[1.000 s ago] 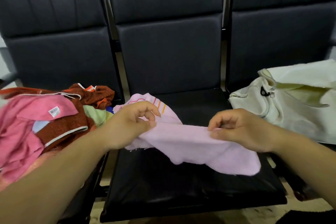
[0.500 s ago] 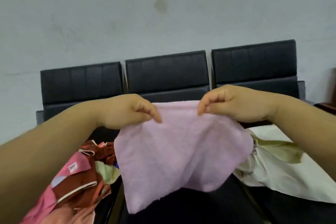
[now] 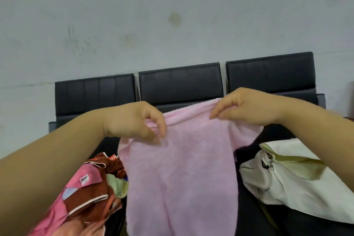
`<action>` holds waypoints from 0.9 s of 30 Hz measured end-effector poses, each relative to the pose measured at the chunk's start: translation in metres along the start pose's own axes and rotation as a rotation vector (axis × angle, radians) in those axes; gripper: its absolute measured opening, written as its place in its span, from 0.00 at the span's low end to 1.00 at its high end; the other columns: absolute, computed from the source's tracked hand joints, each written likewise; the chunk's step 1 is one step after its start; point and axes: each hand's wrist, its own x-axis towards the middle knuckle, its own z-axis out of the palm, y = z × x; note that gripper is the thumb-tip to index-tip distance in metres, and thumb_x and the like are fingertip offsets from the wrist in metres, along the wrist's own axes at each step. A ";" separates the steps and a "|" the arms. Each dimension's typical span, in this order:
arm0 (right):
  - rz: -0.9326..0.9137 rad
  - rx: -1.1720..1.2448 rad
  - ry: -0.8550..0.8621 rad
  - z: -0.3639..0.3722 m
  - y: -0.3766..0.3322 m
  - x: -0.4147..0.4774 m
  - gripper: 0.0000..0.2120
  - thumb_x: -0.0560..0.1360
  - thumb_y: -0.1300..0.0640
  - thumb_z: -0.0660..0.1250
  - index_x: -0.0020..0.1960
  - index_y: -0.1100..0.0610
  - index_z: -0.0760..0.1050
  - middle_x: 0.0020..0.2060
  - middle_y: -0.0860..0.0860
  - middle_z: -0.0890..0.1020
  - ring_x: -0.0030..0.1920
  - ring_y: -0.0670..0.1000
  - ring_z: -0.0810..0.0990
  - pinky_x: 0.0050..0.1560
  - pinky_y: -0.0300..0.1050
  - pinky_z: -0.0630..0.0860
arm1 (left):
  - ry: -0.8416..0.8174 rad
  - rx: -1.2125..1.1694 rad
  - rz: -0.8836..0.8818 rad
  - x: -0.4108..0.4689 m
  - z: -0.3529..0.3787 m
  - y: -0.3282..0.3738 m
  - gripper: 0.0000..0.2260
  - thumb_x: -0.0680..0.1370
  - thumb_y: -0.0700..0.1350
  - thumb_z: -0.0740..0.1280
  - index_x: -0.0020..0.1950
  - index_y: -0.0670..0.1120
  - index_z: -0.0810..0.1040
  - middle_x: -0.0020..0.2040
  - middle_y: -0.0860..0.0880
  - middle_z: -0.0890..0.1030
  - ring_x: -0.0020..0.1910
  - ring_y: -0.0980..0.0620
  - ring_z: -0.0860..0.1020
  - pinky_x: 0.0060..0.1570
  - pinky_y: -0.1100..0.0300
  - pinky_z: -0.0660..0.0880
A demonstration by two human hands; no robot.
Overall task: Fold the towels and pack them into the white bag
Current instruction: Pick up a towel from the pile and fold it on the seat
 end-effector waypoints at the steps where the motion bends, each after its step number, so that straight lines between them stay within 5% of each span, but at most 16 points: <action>1: 0.020 0.101 0.013 -0.001 -0.002 -0.002 0.12 0.81 0.54 0.67 0.50 0.39 0.85 0.50 0.30 0.82 0.52 0.33 0.79 0.55 0.34 0.70 | -0.034 0.047 -0.014 0.000 0.001 -0.003 0.11 0.75 0.38 0.74 0.43 0.54 0.87 0.47 0.58 0.85 0.49 0.58 0.82 0.55 0.64 0.76; 4: -0.022 0.350 0.084 0.016 -0.009 -0.003 0.12 0.82 0.59 0.65 0.48 0.46 0.85 0.49 0.37 0.84 0.50 0.36 0.80 0.54 0.35 0.70 | -0.029 0.255 -0.044 0.005 0.002 -0.013 0.13 0.79 0.40 0.70 0.52 0.59 0.86 0.52 0.68 0.83 0.53 0.67 0.79 0.56 0.74 0.70; 7: -0.056 0.436 0.033 0.033 -0.016 -0.004 0.08 0.75 0.58 0.74 0.46 0.45 0.85 0.48 0.39 0.85 0.48 0.38 0.83 0.52 0.34 0.74 | 0.207 0.168 -0.087 0.011 0.000 -0.020 0.14 0.82 0.41 0.67 0.53 0.60 0.86 0.54 0.70 0.81 0.53 0.73 0.76 0.57 0.73 0.69; 10: -0.040 0.035 -0.226 0.041 -0.014 0.003 0.11 0.73 0.52 0.76 0.50 0.36 0.84 0.50 0.31 0.82 0.47 0.39 0.83 0.50 0.35 0.78 | 0.364 -0.150 -0.127 0.015 0.000 -0.015 0.15 0.83 0.41 0.63 0.53 0.57 0.87 0.52 0.62 0.84 0.47 0.65 0.81 0.54 0.63 0.77; 14: 0.018 -0.200 -0.102 0.029 -0.001 0.021 0.15 0.78 0.54 0.68 0.53 0.33 0.83 0.50 0.26 0.80 0.54 0.33 0.78 0.62 0.38 0.74 | 0.357 -0.230 -0.049 0.015 0.001 -0.011 0.12 0.81 0.42 0.67 0.53 0.57 0.86 0.54 0.59 0.84 0.48 0.50 0.84 0.50 0.49 0.82; 16: 0.068 -0.024 0.004 0.012 0.003 0.022 0.14 0.80 0.53 0.67 0.51 0.34 0.84 0.52 0.29 0.81 0.55 0.34 0.79 0.62 0.38 0.72 | 0.224 -0.247 -0.042 0.012 -0.001 -0.012 0.10 0.77 0.40 0.73 0.50 0.56 0.87 0.48 0.58 0.85 0.35 0.47 0.82 0.32 0.54 0.80; 17: 0.076 0.117 0.032 0.006 0.002 0.021 0.14 0.80 0.54 0.67 0.51 0.35 0.85 0.53 0.30 0.82 0.56 0.35 0.79 0.62 0.38 0.72 | 0.123 -0.165 -0.031 0.012 -0.001 -0.013 0.11 0.75 0.38 0.75 0.48 0.55 0.87 0.45 0.59 0.85 0.34 0.50 0.81 0.31 0.59 0.77; 20: 0.077 0.512 0.049 0.007 -0.003 0.020 0.14 0.81 0.59 0.65 0.50 0.44 0.87 0.54 0.37 0.85 0.54 0.40 0.82 0.56 0.37 0.76 | -0.078 0.237 -0.058 0.020 0.003 -0.016 0.13 0.74 0.41 0.77 0.47 0.61 0.87 0.47 0.67 0.83 0.45 0.65 0.80 0.46 0.68 0.75; 22: 0.060 0.646 0.065 0.016 -0.006 0.018 0.16 0.81 0.63 0.64 0.46 0.48 0.87 0.50 0.40 0.86 0.49 0.42 0.83 0.48 0.34 0.78 | -0.025 0.327 -0.074 0.025 0.000 -0.020 0.13 0.75 0.44 0.76 0.51 0.64 0.86 0.52 0.70 0.81 0.52 0.68 0.78 0.56 0.67 0.73; 25: -0.030 0.512 0.013 0.023 -0.004 0.009 0.11 0.76 0.63 0.71 0.43 0.49 0.86 0.44 0.41 0.85 0.44 0.41 0.83 0.45 0.32 0.77 | 0.173 0.202 -0.085 0.026 -0.007 -0.022 0.11 0.80 0.45 0.70 0.54 0.63 0.84 0.56 0.70 0.79 0.53 0.73 0.76 0.58 0.68 0.68; 27: -0.025 0.210 -0.124 0.025 -0.001 0.007 0.08 0.74 0.56 0.75 0.46 0.42 0.86 0.48 0.40 0.86 0.47 0.46 0.85 0.51 0.40 0.81 | 0.307 -0.022 -0.092 0.028 -0.007 -0.018 0.12 0.83 0.43 0.66 0.54 0.59 0.85 0.56 0.65 0.80 0.50 0.70 0.78 0.54 0.67 0.72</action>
